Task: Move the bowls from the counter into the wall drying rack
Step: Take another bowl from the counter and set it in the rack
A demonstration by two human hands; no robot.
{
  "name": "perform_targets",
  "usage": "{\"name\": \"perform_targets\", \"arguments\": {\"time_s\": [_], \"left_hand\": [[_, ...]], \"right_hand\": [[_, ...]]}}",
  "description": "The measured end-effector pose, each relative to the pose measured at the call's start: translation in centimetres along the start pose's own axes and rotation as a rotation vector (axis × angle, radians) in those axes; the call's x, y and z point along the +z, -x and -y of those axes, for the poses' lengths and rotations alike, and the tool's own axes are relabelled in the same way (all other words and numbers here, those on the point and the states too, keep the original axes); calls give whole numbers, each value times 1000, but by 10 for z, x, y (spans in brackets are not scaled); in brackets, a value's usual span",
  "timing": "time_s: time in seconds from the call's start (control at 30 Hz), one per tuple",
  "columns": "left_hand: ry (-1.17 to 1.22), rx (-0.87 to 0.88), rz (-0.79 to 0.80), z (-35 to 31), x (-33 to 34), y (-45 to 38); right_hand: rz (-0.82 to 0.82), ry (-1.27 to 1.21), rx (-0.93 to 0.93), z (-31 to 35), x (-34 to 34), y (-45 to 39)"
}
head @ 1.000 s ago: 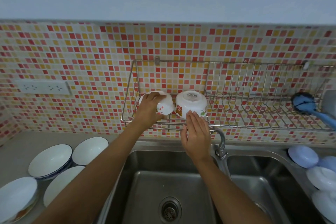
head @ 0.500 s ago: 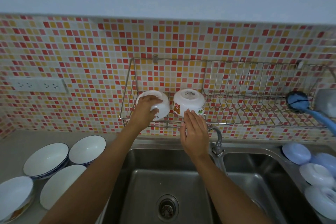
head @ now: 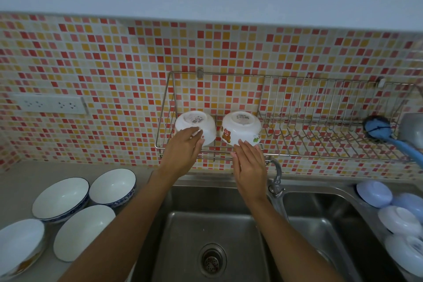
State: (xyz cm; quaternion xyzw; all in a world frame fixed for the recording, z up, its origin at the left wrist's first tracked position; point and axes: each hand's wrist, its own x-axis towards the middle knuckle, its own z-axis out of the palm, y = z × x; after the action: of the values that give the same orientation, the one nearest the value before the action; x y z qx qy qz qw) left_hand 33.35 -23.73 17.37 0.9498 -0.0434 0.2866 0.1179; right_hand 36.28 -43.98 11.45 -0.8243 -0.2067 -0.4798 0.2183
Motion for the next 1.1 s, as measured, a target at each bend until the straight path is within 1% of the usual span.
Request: {"name": "perform_targets", "arguments": {"time_s": [0.17,0.3,0.4,0.63,0.73,0.8,0.87,0.93,1.03,1.1], "left_hand": [[-119,20,141,-2,-1,-4],[-155,32,212,0,0,-2],[-163,9,205,0,3,2],[-124,31,100,8,1,43],[-133,33,98,19,1,64],[-75,17,108,28,-4,82],[-16,-31,125,43,-9,105],[5,-142,167,69,-14,134],[-5,-301,244,123,-27,184],[-28,-387,256,165,-42,213]], "right_hand": [[-12,-16,36,4,0,-1],[8,-16,52,5,-1,0],[32,-31,86,9,-5,0],[232,-4,248,34,-10,20],[293,-41,302,54,-6,39],[359,-72,296,73,1,54],[452,-104,247,97,13,73],[547,-180,216,126,28,94],[666,-319,194,178,51,122],[726,-385,168,220,67,132]]}}
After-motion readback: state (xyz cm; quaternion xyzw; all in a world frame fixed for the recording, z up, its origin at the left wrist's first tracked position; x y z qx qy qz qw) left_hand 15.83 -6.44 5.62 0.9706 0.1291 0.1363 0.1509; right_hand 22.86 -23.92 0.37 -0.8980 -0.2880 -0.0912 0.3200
